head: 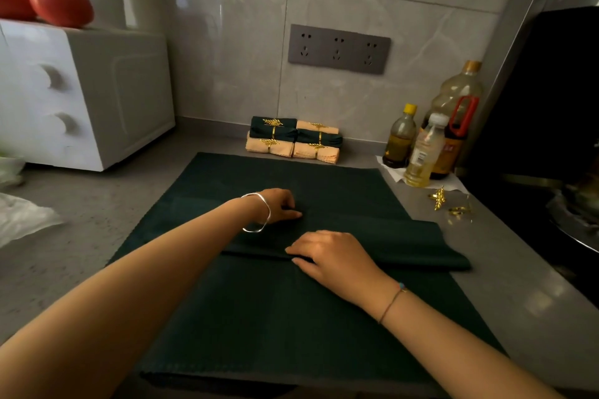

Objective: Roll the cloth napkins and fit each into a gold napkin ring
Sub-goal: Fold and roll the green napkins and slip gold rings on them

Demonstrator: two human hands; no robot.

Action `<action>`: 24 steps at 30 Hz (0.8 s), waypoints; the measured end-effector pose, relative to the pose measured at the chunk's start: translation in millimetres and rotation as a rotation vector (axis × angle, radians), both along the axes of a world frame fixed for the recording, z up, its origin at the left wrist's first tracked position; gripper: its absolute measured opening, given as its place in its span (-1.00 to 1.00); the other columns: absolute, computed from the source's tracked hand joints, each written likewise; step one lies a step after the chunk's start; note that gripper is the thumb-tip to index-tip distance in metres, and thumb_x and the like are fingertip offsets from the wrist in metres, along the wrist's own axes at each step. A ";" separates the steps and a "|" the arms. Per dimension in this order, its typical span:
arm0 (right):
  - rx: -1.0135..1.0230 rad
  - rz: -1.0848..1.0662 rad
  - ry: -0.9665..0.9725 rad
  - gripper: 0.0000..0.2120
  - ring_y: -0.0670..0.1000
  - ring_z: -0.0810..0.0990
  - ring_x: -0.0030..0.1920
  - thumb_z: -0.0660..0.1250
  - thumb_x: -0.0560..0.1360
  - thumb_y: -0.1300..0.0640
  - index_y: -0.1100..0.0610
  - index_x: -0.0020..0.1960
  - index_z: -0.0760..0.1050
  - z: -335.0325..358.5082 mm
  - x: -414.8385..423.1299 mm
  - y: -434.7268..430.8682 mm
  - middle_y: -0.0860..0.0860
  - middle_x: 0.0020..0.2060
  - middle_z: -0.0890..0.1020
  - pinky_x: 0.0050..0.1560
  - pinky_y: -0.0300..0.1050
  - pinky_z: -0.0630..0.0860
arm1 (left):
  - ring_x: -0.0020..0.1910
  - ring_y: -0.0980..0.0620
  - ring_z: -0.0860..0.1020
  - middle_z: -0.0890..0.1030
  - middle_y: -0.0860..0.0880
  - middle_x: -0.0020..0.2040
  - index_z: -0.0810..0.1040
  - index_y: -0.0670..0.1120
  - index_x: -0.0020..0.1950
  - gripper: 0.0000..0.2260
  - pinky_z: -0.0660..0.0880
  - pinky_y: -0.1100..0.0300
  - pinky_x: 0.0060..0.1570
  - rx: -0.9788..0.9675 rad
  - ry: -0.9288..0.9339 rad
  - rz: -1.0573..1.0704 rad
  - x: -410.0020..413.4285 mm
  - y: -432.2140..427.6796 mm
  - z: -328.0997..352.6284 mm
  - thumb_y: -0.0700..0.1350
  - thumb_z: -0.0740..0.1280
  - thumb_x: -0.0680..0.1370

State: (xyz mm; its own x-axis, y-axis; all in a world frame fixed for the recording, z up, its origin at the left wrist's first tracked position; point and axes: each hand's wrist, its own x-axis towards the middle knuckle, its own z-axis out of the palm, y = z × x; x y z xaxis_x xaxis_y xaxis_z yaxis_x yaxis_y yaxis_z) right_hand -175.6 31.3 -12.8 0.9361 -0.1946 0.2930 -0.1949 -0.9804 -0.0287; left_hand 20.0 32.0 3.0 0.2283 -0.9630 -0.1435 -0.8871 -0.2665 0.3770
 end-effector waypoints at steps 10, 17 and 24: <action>0.057 0.021 -0.130 -0.73 -0.14 0.63 -0.05 0.20 0.45 0.02 0.01 -0.06 0.67 2.1 -30.5 -16.3 -0.13 -0.06 0.68 -0.06 -0.20 0.59 | -0.17 0.08 0.51 0.53 0.05 -0.20 0.53 -0.04 -0.11 -0.89 0.45 0.28 -0.15 -0.080 0.046 -0.030 14.2 29.7 14.6 -0.03 0.40 0.48; 0.212 -0.184 -0.179 -0.81 -0.28 0.53 0.11 0.38 0.46 0.11 -0.11 0.02 0.63 3.3 -77.7 -60.2 -0.27 0.06 0.60 0.20 -0.22 0.49 | -0.15 0.10 0.61 0.63 0.04 -0.23 0.39 0.03 -0.09 -0.76 0.51 0.21 0.01 -0.139 0.275 -0.106 -19.9 51.9 4.4 -0.09 0.45 0.42; 0.365 -0.171 -0.043 -0.63 -0.33 0.37 0.29 0.34 0.50 0.05 -0.24 0.25 0.44 -4.3 -94.9 -41.4 -0.35 0.24 0.45 0.29 -0.44 0.26 | 0.01 0.14 0.51 0.55 -0.02 0.11 0.27 -0.05 0.32 -0.46 0.45 0.14 0.15 -0.191 0.126 -0.080 -24.7 58.5 -8.3 0.05 0.41 0.45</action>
State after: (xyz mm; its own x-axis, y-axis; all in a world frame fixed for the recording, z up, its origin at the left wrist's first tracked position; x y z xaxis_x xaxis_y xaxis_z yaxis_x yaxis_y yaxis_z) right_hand -270.5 -10.1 -17.1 0.8694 -0.4454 0.2141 -0.3457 -0.8577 -0.3805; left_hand -4.7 90.5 -5.2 0.1420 -0.9897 0.0203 -0.8454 -0.1106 0.5225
